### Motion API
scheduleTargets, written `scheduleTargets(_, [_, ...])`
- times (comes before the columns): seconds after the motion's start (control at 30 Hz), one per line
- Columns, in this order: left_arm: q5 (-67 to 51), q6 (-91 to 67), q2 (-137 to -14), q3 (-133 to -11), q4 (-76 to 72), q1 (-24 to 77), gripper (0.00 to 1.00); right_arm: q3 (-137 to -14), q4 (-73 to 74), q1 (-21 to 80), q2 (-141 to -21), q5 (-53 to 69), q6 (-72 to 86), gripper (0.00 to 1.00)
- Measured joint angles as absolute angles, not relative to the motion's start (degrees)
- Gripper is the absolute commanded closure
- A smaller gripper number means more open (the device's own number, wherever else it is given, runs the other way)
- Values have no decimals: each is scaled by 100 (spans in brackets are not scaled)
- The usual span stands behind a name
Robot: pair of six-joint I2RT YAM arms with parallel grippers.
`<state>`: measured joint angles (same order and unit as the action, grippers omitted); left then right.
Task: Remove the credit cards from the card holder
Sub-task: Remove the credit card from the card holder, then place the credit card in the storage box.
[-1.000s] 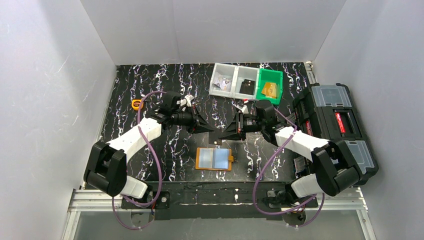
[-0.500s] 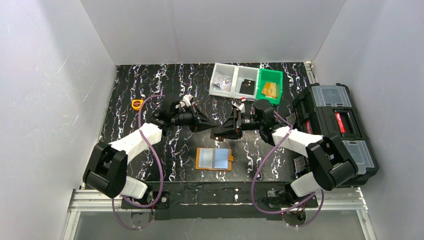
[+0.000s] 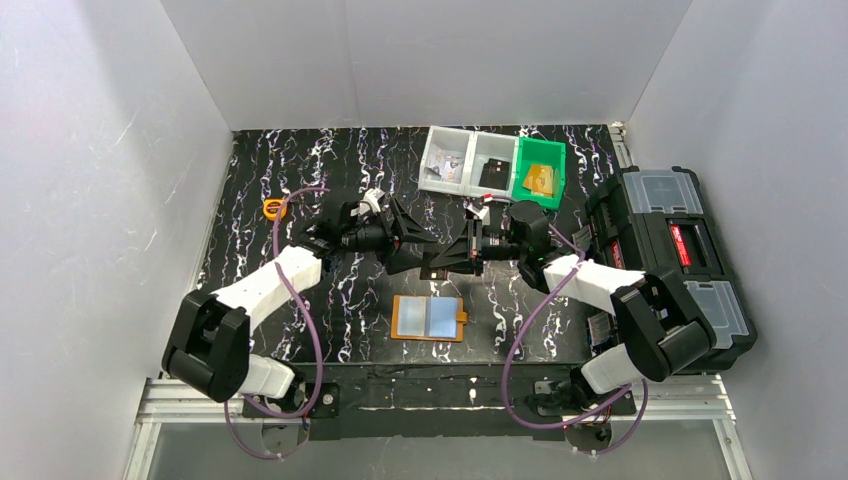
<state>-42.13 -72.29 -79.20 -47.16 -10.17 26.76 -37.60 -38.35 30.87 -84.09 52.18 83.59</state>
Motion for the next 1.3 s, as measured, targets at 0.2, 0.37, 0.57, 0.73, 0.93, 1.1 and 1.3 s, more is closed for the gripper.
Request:
scheduleTargets(0.2, [-3769,-6410,-7701,-5286,613,2668,2,-4158,-2467,2947,-8329,5046,7496,99])
scheduleTargets(0.37, [-3120,-5485,-7669,-6226,2163,2635,2,-5437,-513,2493,-8333,4602,6202,99])
scheduleTargets(0.57, [-2790,-4838,-7616,-6600,3105,2622,2,-7129,1116,1938,-8877,3966,4995,99])
scheduleTargets(0.73, [-2735,-4539,-7612,-6619,3498,2622,2,-8399,2171,1573,-9891,3385,4311,99])
scheduleTargets(0.93, [-2738,-4292,-7575,-6639,3778,2622,2,-10018,3140,1264,-11273,2781,3778,99])
scheduleTargets(1.1, [-2740,-4095,-7533,-6724,3946,2622,2,-11594,3844,1116,-12366,2397,3468,99])
scheduleTargets(1.3, [-2729,-3870,-7531,-6908,4171,2622,2,-12982,4357,974,-13358,2110,3293,99])
